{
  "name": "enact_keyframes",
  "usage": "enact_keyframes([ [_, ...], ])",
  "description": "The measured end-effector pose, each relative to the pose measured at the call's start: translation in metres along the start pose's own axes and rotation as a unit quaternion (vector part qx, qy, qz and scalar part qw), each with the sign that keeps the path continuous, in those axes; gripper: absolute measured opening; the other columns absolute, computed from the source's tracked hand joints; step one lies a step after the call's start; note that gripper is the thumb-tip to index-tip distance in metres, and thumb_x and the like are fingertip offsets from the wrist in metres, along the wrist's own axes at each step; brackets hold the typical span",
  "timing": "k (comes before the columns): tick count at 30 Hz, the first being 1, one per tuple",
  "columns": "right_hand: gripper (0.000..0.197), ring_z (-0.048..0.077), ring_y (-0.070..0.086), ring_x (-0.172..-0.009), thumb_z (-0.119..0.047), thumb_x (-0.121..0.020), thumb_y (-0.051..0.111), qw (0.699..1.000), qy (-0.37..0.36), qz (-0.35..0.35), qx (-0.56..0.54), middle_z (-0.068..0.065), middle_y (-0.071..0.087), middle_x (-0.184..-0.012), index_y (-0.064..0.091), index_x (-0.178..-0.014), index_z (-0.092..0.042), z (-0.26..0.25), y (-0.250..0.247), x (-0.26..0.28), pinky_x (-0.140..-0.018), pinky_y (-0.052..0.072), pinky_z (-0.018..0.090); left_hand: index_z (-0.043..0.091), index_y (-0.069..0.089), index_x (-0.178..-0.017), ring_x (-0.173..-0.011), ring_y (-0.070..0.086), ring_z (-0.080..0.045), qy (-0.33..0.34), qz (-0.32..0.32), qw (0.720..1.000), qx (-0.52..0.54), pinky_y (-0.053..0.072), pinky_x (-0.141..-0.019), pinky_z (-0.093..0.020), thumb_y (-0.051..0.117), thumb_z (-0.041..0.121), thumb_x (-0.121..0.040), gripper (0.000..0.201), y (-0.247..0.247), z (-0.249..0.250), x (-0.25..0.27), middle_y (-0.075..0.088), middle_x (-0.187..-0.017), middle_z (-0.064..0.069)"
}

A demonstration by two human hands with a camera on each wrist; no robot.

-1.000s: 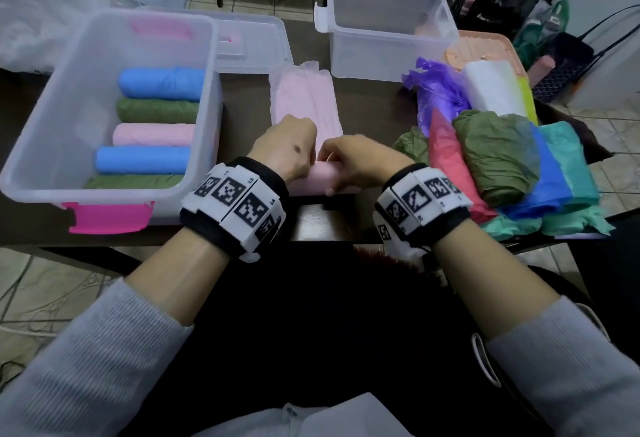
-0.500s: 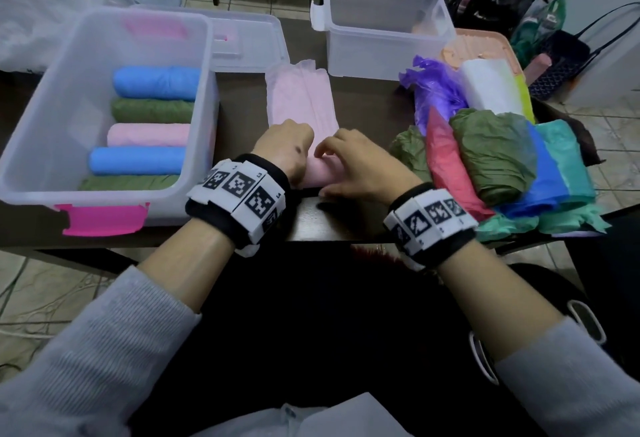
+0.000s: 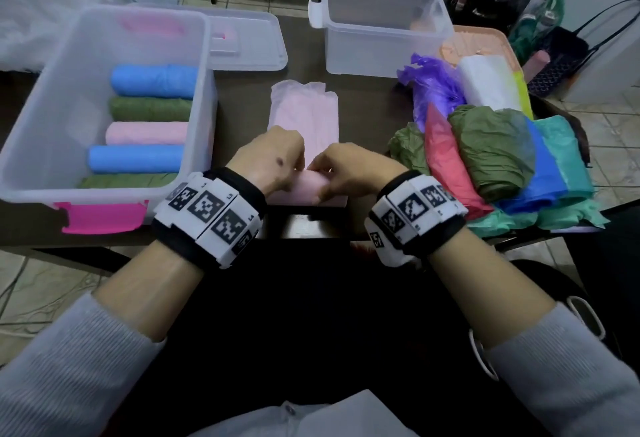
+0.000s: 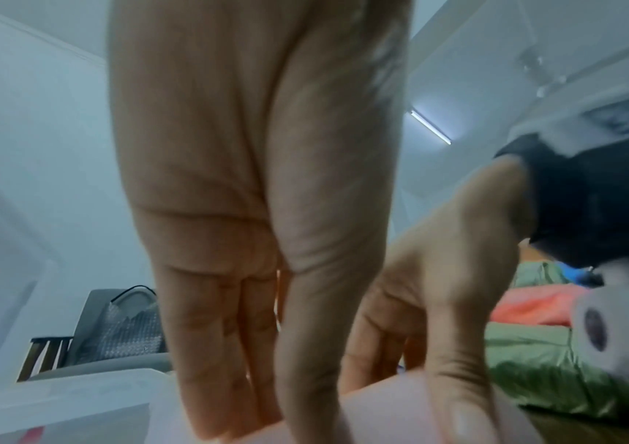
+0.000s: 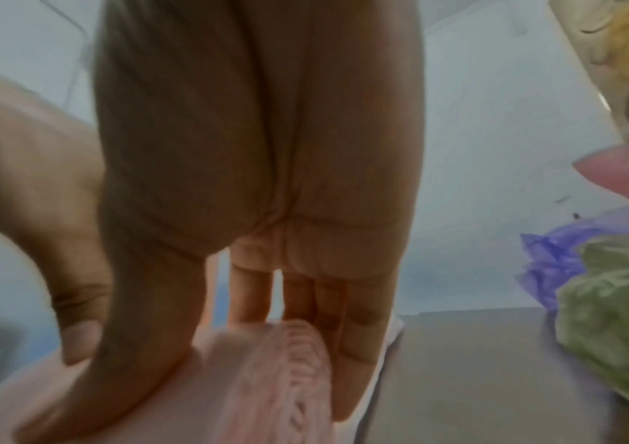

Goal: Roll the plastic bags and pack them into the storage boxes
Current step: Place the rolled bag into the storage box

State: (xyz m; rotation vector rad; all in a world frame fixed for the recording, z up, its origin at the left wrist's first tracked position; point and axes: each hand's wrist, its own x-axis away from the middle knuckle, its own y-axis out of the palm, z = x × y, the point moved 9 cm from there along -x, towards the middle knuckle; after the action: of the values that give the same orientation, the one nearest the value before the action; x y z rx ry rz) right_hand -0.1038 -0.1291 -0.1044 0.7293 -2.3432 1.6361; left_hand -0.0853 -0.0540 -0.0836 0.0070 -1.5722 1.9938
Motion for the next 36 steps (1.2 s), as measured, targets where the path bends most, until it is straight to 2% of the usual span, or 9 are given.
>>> enact_keyframes([
  [3,0.034,0.009,0.055,-0.075,-0.031,-0.077,0.074,0.998,0.008,-0.052,-0.045,-0.005,0.066,-0.084,0.069,-0.109,-0.02,0.012,0.0,-0.009,-0.07,0.041,0.025,0.012,0.065,-0.111,-0.095,0.061,-0.031,0.006,0.002,1.0,-0.006,0.05,-0.073,-0.034,0.064,0.004,-0.079,0.034,0.002,0.001,0.002,0.062,-0.11,-0.014],
  [8,0.058,0.014,0.053,-0.105,-0.031,-0.075,0.077,0.993,0.049,-0.001,-0.109,-0.001,0.057,-0.113,0.053,-0.127,-0.02,0.03,-0.006,-0.015,-0.091,0.039,0.024,0.012,0.06,-0.12,-0.101,0.059,-0.031,0.005,-0.017,1.0,-0.009,0.043,-0.071,-0.031,0.071,0.004,-0.075,0.047,0.007,0.002,-0.004,0.059,-0.115,-0.013],
  [13,0.03,0.025,0.056,-0.106,-0.018,-0.081,0.066,0.991,0.018,0.129,-0.015,0.009,0.062,-0.111,0.063,-0.111,-0.012,0.006,-0.012,-0.004,-0.088,0.044,0.03,0.005,0.061,-0.112,-0.083,0.049,-0.024,-0.018,-0.043,0.999,-0.019,0.039,-0.069,-0.03,0.062,0.002,-0.082,0.03,0.004,0.003,-0.016,0.057,-0.099,-0.011],
  [17,0.048,0.029,0.047,-0.109,-0.026,-0.078,0.071,0.99,0.015,0.12,0.07,0.012,0.052,-0.115,0.053,-0.117,-0.006,-0.01,0.005,0.013,-0.085,0.046,0.039,0.012,0.054,-0.081,-0.08,0.05,-0.022,-0.037,-0.092,0.993,-0.067,0.04,-0.068,-0.028,0.064,0.012,-0.082,0.011,0.007,0.006,-0.019,0.054,-0.089,-0.005],
  [20,0.041,0.028,0.045,-0.111,-0.022,-0.083,0.064,0.982,0.016,0.135,0.134,0.01,0.049,-0.117,0.049,-0.117,-0.006,-0.015,0.009,0.023,-0.079,0.041,0.037,0.012,0.064,-0.097,-0.085,0.059,-0.023,-0.031,-0.136,0.986,-0.085,0.045,-0.069,-0.029,0.068,0.021,-0.079,0.021,0.011,0.008,-0.017,0.065,-0.095,-0.006],
  [25,0.049,0.029,0.051,-0.111,-0.024,-0.079,0.071,0.993,0.014,0.079,0.09,0.013,0.056,-0.117,0.056,-0.123,-0.007,-0.012,0.0,0.006,-0.083,0.042,0.031,0.013,0.062,-0.117,-0.105,0.06,-0.026,-0.034,-0.048,0.998,0.019,0.05,-0.091,-0.037,0.076,0.017,-0.075,0.045,0.002,-0.002,-0.015,0.063,-0.116,-0.007],
  [29,0.03,0.023,0.058,-0.09,-0.022,-0.077,0.072,0.998,0.032,0.02,0.05,0.005,0.062,-0.091,0.066,-0.106,-0.012,-0.004,-0.013,-0.009,-0.062,0.037,0.024,0.007,0.065,-0.104,-0.098,0.059,-0.034,-0.004,0.063,0.996,0.058,0.048,-0.078,-0.034,0.064,0.006,-0.082,0.022,-0.011,0.0,-0.002,0.062,-0.107,-0.016],
  [32,0.009,0.017,0.053,-0.078,-0.028,-0.078,0.072,0.998,0.052,-0.023,0.035,-0.006,0.055,-0.07,0.063,-0.078,-0.026,0.005,-0.017,-0.021,-0.058,0.037,0.026,0.005,0.063,-0.11,-0.099,0.06,-0.033,-0.016,0.052,0.998,0.035,0.042,-0.068,-0.031,0.068,0.002,-0.078,0.033,-0.007,0.003,0.001,0.06,-0.105,-0.013],
  [36,0.047,0.017,0.055,-0.103,-0.027,-0.077,0.074,0.997,0.068,-0.025,-0.011,-0.003,0.061,-0.107,0.057,-0.12,-0.022,0.013,-0.019,-0.029,-0.088,0.043,0.029,0.005,0.059,-0.121,-0.109,0.056,-0.034,-0.023,0.058,0.998,0.021,0.042,-0.075,-0.034,0.055,-0.003,-0.086,0.036,-0.009,0.006,-0.004,0.056,-0.12,-0.017],
])
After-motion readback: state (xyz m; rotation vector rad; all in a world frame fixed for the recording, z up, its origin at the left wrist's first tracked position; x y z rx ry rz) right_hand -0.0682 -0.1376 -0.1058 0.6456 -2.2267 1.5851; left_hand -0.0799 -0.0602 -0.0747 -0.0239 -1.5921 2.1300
